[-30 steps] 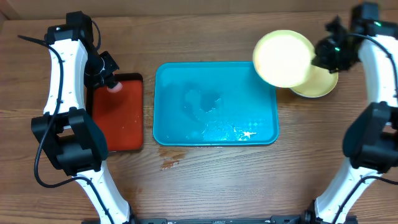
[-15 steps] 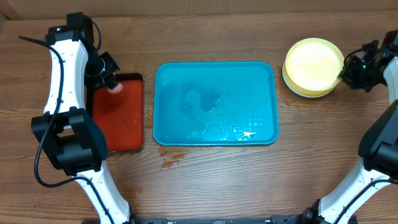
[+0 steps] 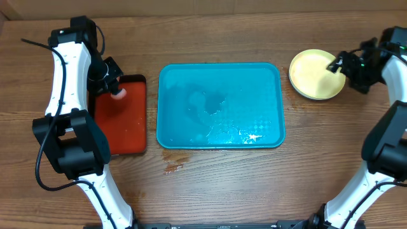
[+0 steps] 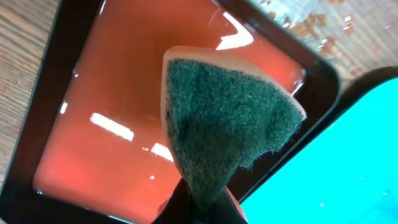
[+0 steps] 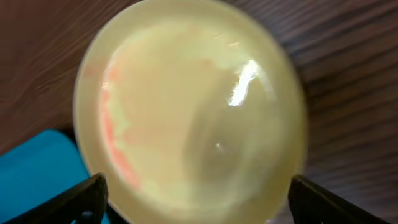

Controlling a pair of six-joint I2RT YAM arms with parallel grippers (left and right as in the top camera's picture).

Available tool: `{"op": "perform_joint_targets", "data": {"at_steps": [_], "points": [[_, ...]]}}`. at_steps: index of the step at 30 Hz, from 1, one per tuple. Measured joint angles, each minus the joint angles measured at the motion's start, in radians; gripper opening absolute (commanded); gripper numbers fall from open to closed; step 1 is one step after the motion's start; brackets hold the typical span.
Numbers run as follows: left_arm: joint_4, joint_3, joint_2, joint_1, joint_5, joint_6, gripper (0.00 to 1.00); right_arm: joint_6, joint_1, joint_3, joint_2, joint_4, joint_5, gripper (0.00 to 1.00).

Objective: Clean dirty plates on tray and stack at the side
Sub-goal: 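Lower the sponge onto the red tray and open the left gripper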

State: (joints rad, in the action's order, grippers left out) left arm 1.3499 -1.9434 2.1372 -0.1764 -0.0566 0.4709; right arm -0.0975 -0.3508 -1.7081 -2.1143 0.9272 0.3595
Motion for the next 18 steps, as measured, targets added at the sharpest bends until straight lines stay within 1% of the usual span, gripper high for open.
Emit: {"op": "perform_joint_targets", "data": {"at_steps": [1,6,10,11,12,13,14,15,18], "points": [[-0.004,0.011,0.000,0.000,0.000,0.000,0.04,0.002,0.018,0.000,0.000,0.001,0.017,1.00],[-0.068,0.109,0.000,0.000,0.008,0.000,0.04,0.009,0.134,0.000,0.000,0.013,0.072,1.00],[-0.132,0.207,0.000,0.000,0.051,0.001,0.05,0.010,0.240,0.000,0.000,0.026,0.089,1.00],[-0.145,0.226,0.000,0.000,0.066,0.001,0.08,0.009,0.270,0.000,0.000,0.031,0.092,1.00],[-0.159,0.246,0.000,0.000,0.081,0.001,0.19,0.009,0.294,0.000,0.000,0.033,0.095,1.00],[-0.166,0.261,0.000,0.000,0.092,0.003,0.33,0.010,0.312,0.000,0.000,0.035,0.097,1.00],[-0.169,0.267,0.000,0.000,0.096,-0.001,0.51,0.012,0.333,0.000,0.001,0.035,0.100,1.00],[-0.179,0.283,0.000,0.000,0.104,0.003,0.56,0.012,0.357,0.000,0.005,0.037,0.101,1.00],[-0.193,0.291,0.000,0.000,0.114,0.005,0.62,0.012,0.404,0.002,0.037,0.043,0.105,1.00]]}}
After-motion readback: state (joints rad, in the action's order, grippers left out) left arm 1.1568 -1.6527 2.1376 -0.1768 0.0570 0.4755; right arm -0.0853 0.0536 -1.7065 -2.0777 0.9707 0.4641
